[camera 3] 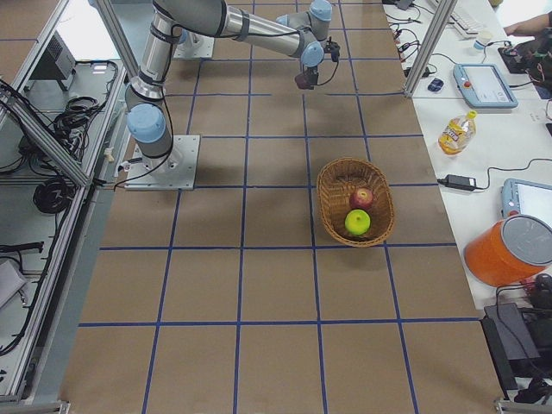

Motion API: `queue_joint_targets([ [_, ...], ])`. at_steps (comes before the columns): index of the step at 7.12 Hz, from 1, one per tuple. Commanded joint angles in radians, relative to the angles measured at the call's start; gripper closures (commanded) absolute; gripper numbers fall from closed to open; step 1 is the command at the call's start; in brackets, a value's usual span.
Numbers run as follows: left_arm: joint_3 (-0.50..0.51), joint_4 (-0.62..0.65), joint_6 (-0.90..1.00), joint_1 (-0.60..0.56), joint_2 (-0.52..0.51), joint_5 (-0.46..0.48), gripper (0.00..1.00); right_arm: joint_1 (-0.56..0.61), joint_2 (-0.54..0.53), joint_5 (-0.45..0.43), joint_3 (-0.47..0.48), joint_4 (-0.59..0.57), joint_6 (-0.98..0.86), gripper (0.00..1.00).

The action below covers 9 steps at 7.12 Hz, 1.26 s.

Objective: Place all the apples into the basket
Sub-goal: 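Carry the dark apple with the right gripper into the basket and release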

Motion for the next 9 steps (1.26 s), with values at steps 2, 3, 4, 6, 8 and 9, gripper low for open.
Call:
queue_joint_targets([
  [2, -0.001, 0.0, 0.0, 0.0, 0.0, 0.0, 0.0, -0.301, -0.044, -0.016, -0.164, 0.254, -0.298, 1.0],
  [3, 0.0, 0.0, 0.0, 0.0, 0.0, 0.0, 0.0, -0.372, -0.041, -0.017, -0.185, 0.277, -0.367, 1.0],
  [4, 0.003, 0.0, 0.0, 0.002, 0.0, 0.0, 0.0, -0.44, -0.033, -0.048, -0.186, 0.267, -0.435, 1.0],
  [6, 0.002, 0.0, 0.0, 0.0, 0.0, 0.0, 0.0, -0.524, 0.004, -0.079, -0.184, 0.238, -0.541, 1.0],
  [8, 0.0, 0.0, 0.0, 0.0, 0.0, 0.0, 0.0, -0.606, 0.062, -0.083, -0.175, 0.192, -0.589, 1.0],
  [9, 0.002, 0.0, 0.0, 0.002, 0.0, 0.0, 0.0, -0.615, 0.088, -0.088, -0.173, 0.149, -0.587, 0.96],
])
